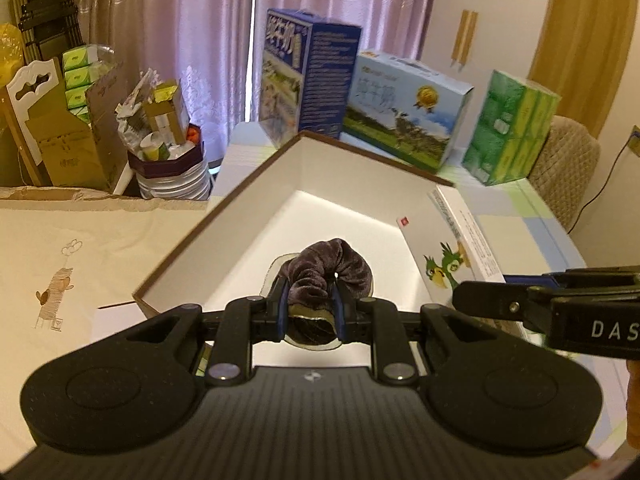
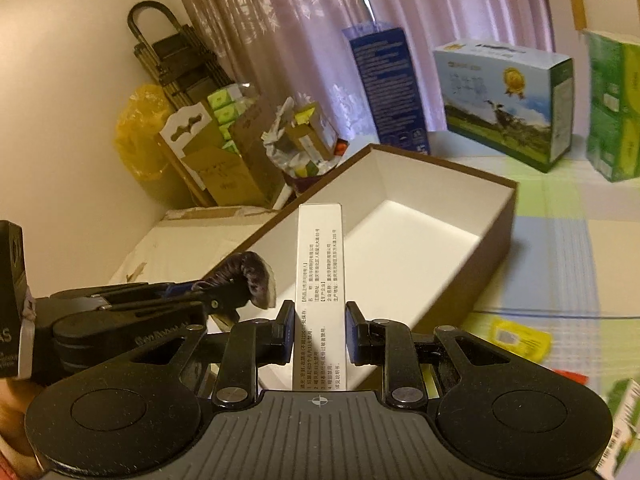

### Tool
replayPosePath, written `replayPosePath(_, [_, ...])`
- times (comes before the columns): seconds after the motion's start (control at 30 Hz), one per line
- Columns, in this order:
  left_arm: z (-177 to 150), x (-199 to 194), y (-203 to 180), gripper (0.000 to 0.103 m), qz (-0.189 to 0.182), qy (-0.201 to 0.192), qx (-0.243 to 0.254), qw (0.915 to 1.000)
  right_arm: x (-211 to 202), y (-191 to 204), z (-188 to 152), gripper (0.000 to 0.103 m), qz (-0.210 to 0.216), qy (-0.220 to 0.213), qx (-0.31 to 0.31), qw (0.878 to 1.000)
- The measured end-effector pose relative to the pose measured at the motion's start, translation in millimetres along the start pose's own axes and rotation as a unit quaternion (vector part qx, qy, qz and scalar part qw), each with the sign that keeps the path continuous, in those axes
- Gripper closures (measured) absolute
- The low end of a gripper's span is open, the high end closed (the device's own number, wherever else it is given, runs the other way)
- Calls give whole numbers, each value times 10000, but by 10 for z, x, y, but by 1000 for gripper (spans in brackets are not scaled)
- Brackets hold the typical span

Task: Organize objects
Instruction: 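Carry the scrunchie and white box into the brown box and open both tools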

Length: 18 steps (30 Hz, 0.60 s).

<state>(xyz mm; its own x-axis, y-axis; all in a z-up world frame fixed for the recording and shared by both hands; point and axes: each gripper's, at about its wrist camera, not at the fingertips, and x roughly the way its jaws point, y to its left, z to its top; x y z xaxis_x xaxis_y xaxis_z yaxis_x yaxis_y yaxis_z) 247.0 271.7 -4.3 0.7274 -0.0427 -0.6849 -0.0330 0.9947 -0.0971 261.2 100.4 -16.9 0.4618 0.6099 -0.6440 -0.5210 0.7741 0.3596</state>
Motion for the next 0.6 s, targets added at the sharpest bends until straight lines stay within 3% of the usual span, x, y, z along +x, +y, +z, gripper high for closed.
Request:
replayPosePath(0.33, [84,567,419,84,142,623,-40,9979,841,146,77,81,-468,575,-133,9972])
replayPosePath(0.6, [69,913,559,84,110,1111,75,9937,1279,104,23,81,-759,1049,-173,9914])
